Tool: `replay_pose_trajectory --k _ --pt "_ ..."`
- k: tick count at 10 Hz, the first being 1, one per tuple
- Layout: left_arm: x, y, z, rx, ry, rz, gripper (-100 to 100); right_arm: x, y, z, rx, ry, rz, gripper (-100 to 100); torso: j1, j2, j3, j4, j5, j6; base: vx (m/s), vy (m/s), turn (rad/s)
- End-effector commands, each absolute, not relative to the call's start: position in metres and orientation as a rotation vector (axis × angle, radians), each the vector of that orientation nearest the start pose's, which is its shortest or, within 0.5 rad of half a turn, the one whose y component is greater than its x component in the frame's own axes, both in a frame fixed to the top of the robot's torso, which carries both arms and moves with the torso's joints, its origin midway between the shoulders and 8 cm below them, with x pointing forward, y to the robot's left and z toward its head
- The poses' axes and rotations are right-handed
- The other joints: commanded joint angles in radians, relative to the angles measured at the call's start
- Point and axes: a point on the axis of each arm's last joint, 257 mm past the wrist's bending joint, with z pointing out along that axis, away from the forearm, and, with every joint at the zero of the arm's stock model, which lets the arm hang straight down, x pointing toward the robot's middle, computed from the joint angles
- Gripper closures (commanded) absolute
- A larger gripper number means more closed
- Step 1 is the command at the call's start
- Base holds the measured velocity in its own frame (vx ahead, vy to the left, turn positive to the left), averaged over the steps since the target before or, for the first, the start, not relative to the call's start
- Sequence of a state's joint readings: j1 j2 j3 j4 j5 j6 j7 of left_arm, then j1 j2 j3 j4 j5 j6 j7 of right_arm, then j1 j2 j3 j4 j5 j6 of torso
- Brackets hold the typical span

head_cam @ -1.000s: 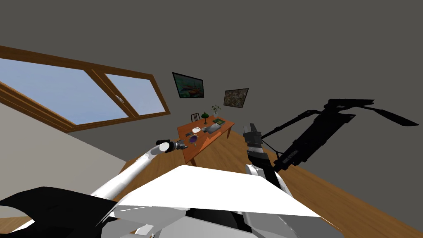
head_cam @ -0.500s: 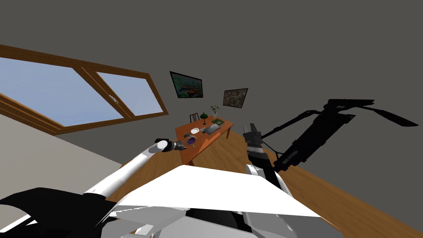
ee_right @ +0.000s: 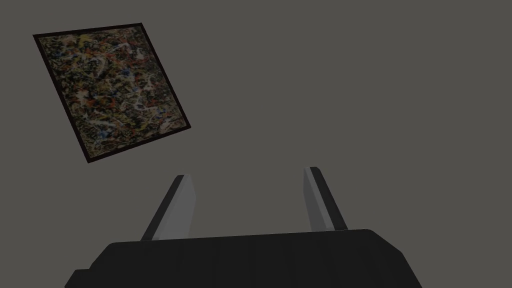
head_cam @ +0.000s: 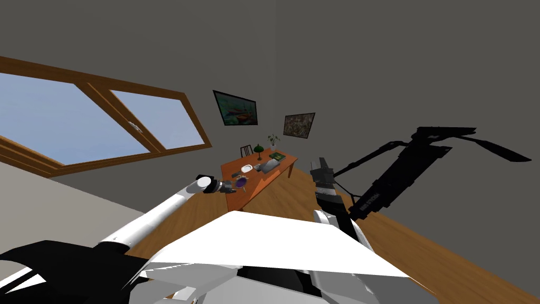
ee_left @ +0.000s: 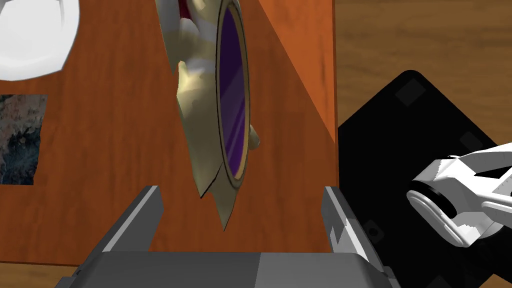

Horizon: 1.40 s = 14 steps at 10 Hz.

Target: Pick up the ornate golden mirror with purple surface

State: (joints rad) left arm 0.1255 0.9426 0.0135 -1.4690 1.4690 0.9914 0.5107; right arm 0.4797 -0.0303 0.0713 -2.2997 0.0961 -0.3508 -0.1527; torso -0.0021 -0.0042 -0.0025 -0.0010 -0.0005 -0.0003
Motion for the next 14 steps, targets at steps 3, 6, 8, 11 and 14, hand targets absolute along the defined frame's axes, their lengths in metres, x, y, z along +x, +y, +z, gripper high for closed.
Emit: replay_pose_trajectory --k 3,6,8,11,14 --pt "0.36 0.413 -0.351 -2.989 1.145 -0.95 -100 0.37 -0.244 0.009 0.743 0.731 1.425 0 0.003 -0.001 0.0 0.0 0.001 0.0 0.061 0.011 -0.011" --pt "0.365 0.433 -0.356 -3.004 1.046 -0.953 -100 0.37 -0.244 0.009 0.743 0.731 1.425 0 0.003 0.007 0.004 0.001 0.001 0.001 -0.061 0.012 -0.182" --pt "0.368 0.446 -0.36 -3.012 0.979 -0.956 -100 0.37 -0.244 0.009 0.743 0.731 1.425 0 0.005 0.008 0.004 0.001 0.003 0.002 -0.114 -0.004 -0.24" --pt "0.371 0.465 -0.365 -3.023 0.879 -0.958 -100 0.37 -0.244 0.009 0.743 0.731 1.425 0 0.005 0.006 0.002 -0.001 0.005 0.002 -0.093 0.0 -0.201" --pt "0.372 0.475 -0.367 -3.023 0.833 -0.962 -100 0.37 -0.244 0.009 0.743 0.731 1.425 0 0.006 0.002 -0.001 -0.004 0.009 0.005 -0.078 0.001 -0.162"
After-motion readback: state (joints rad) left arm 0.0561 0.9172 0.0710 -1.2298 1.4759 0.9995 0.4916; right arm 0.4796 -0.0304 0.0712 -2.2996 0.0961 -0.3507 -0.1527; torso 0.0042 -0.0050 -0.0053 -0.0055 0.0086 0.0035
